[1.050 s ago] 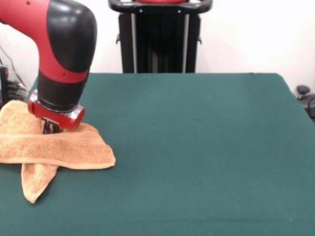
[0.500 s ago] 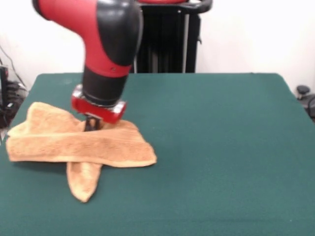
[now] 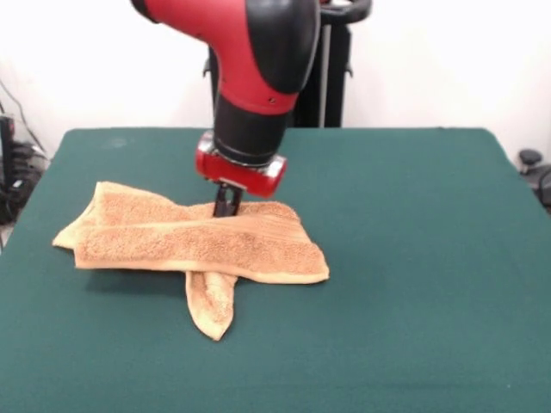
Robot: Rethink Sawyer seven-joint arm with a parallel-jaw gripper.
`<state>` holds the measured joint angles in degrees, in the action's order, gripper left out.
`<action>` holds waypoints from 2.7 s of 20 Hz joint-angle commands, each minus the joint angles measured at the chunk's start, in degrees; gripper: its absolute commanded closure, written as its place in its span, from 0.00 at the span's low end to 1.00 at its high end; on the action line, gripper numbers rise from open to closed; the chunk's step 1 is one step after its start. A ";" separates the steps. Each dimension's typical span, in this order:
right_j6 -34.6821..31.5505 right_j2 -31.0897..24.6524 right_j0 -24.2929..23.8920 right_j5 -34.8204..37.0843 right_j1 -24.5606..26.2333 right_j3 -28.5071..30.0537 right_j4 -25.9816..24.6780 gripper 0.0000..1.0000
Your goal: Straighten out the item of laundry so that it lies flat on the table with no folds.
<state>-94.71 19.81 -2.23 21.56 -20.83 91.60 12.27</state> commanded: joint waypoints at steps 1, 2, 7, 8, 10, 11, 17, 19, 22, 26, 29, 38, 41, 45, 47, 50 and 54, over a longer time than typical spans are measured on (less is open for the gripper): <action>-16.30 -9.83 2.84 -1.47 0.59 9.06 4.37 1.00; -16.58 -9.87 3.26 -1.62 0.39 9.23 4.73 1.00; -17.28 -9.15 4.99 0.91 -1.58 9.59 6.54 1.00; -17.03 -9.15 4.84 1.08 -2.04 9.80 6.75 1.00; -16.82 -8.97 5.01 1.95 -2.89 9.76 7.30 1.00; -16.61 -8.88 4.91 2.29 -3.44 9.95 7.56 1.00; -15.64 -7.83 4.57 9.42 -6.75 8.54 9.00 1.00; -15.08 -6.65 4.02 11.67 -7.38 7.01 8.81 1.00; -13.98 -5.01 2.72 11.91 -7.49 4.88 8.25 1.00; -12.77 -3.29 0.34 13.12 -6.28 0.84 7.40 1.00; -12.45 -2.73 -0.71 13.56 -5.43 -1.23 7.02 1.00; -18.32 1.27 0.06 17.49 0.84 -10.38 7.62 1.00; -23.31 7.10 2.43 23.33 4.41 -15.45 7.56 1.00; -29.45 16.89 4.82 35.78 9.50 -23.56 6.33 1.00; -31.56 19.53 5.24 40.16 10.53 -25.28 6.05 1.00; -34.72 21.41 5.93 43.11 11.07 -25.88 5.98 1.00; -37.55 22.52 5.84 47.45 12.04 -28.26 5.82 1.00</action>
<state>-110.38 39.66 1.63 59.50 -13.17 69.67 17.61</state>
